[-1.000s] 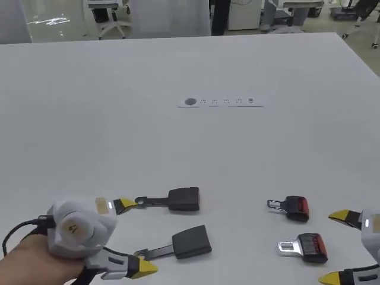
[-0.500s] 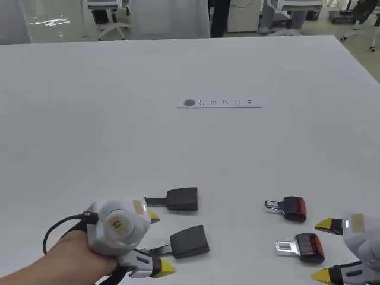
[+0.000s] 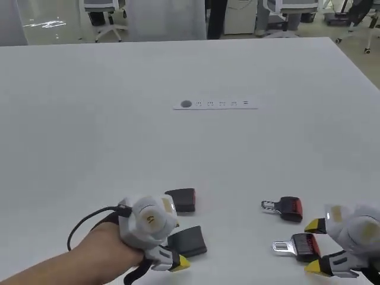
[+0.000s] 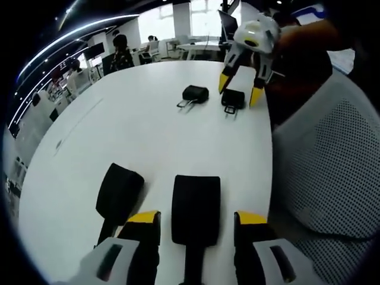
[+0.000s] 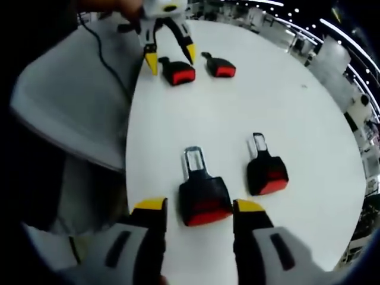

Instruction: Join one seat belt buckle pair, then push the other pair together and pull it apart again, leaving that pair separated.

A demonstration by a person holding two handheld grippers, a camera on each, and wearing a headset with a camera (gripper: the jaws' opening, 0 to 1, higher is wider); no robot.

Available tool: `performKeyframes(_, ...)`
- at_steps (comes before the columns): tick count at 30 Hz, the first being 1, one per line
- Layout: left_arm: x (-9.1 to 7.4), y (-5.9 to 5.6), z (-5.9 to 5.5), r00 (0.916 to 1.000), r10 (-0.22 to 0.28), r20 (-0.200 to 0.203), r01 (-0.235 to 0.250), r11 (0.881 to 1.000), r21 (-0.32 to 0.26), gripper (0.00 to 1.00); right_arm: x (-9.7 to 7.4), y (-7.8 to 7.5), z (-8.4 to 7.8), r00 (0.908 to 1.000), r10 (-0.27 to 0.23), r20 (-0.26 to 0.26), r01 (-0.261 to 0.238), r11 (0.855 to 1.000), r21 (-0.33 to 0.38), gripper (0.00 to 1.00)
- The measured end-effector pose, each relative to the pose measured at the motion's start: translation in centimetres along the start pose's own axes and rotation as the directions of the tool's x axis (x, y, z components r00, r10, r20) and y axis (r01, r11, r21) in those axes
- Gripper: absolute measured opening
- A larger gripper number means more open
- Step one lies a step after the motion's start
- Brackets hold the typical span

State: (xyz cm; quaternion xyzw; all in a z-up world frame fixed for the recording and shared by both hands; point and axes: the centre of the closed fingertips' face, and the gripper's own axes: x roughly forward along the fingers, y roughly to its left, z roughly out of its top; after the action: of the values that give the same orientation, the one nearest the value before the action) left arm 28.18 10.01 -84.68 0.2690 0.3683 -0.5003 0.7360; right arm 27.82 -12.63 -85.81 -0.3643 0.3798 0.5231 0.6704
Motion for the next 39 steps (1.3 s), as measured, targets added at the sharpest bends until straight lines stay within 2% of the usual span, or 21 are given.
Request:
performKeyframes(5,0.7,0.0,-0.3,0.9992,-0.025,-0.030,0.026,0.999,0.025,0.50,0.1,-0.7,0.2,0.9998,0.019,0.004,-0.019,1.000,0.017,0.41)
performKeyframes(10,0.6,0.3,-0.4,0.9980,-0.044,-0.047,0.046,0.998,0.045,0.47,0.3,-1.0,0.2,0.9987,0.050,-0.012,-0.050,0.999,0.012,0.38)
performKeyframes(17,0.6,-0.2,-1.3,0.9917,-0.093,-0.089,0.100,0.992,0.080,0.42,0.4,-0.9,0.0,0.9959,0.089,-0.017,-0.088,0.996,0.017,0.37)
performKeyframes(19,0.6,-0.3,-1.1,0.9916,-0.101,-0.082,0.107,0.991,0.081,0.41,0.4,-0.9,0.0,0.9951,0.097,-0.016,-0.097,0.995,0.002,0.37)
performKeyframes(24,0.6,-0.3,-1.0,0.9895,-0.115,-0.088,0.123,0.987,0.104,0.36,0.4,-0.9,0.0,0.9944,0.102,-0.026,-0.102,0.995,-0.001,0.36)
performKeyframes(39,0.7,-0.4,-1.0,0.9784,-0.172,-0.115,0.191,0.963,0.191,0.34,0.4,-0.8,0.0,0.9942,0.101,-0.036,-0.101,0.995,0.006,0.36)
